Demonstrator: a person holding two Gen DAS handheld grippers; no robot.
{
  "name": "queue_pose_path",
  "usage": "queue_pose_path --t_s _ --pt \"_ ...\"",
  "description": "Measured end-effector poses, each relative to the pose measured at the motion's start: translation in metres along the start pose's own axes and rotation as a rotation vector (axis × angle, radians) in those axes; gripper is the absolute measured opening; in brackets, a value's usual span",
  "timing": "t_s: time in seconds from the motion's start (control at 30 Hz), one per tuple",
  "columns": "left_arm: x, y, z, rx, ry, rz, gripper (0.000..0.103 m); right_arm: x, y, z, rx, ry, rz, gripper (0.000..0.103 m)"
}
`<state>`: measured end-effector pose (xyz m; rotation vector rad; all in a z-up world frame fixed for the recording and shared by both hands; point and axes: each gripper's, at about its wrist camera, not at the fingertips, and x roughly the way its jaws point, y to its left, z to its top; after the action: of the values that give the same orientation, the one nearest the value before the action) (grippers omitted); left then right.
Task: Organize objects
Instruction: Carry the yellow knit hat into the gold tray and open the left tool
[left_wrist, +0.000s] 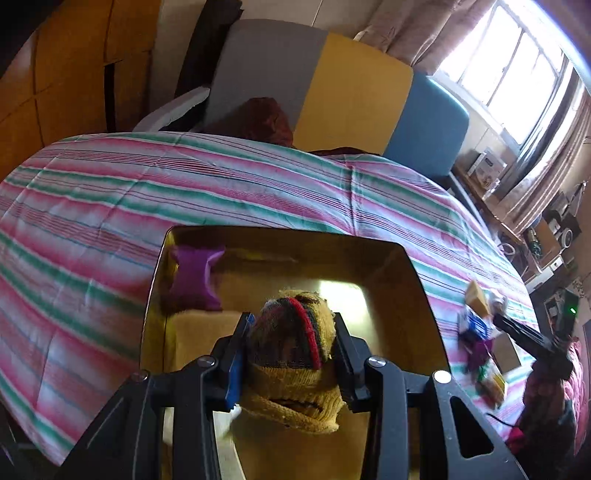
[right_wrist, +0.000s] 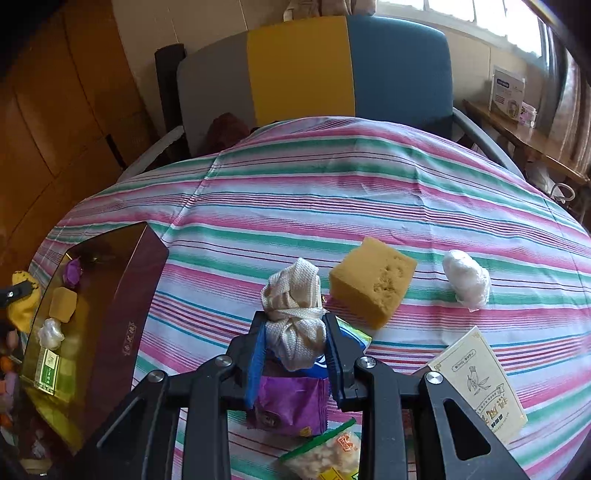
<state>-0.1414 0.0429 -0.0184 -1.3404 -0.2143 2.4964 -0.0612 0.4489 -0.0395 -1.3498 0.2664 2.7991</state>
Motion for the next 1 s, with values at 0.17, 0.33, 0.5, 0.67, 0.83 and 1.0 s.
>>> queue_pose_path --t_s 0.17,0.33,0.5,0.67,0.83,1.0 --pt "0.048 0.006 0.025 -0.017 0.052 0.054 0.040 0.001 -0.003 0.002 -0.001 -0.005 -0.008 0.030" --pt "0.088 0.017 0.035 -0.031 0.108 0.107 0.041 0.004 -0.001 0.003 -0.018 -0.001 -0.011 0.030" --pt "0.104 0.023 0.042 -0.049 0.119 0.137 0.048 0.009 0.001 0.004 -0.035 0.010 -0.018 0.030" --pt "0.082 0.021 0.041 -0.041 0.087 0.127 0.064 0.009 0.000 0.003 -0.033 0.012 -0.018 0.030" --pt "0.042 0.018 0.033 -0.016 0.019 0.147 0.066 0.008 0.001 0.002 -0.032 0.009 -0.021 0.030" --pt "0.000 -0.004 0.000 0.072 -0.036 0.178 0.066 0.008 -0.001 0.003 -0.033 0.008 -0.029 0.030"
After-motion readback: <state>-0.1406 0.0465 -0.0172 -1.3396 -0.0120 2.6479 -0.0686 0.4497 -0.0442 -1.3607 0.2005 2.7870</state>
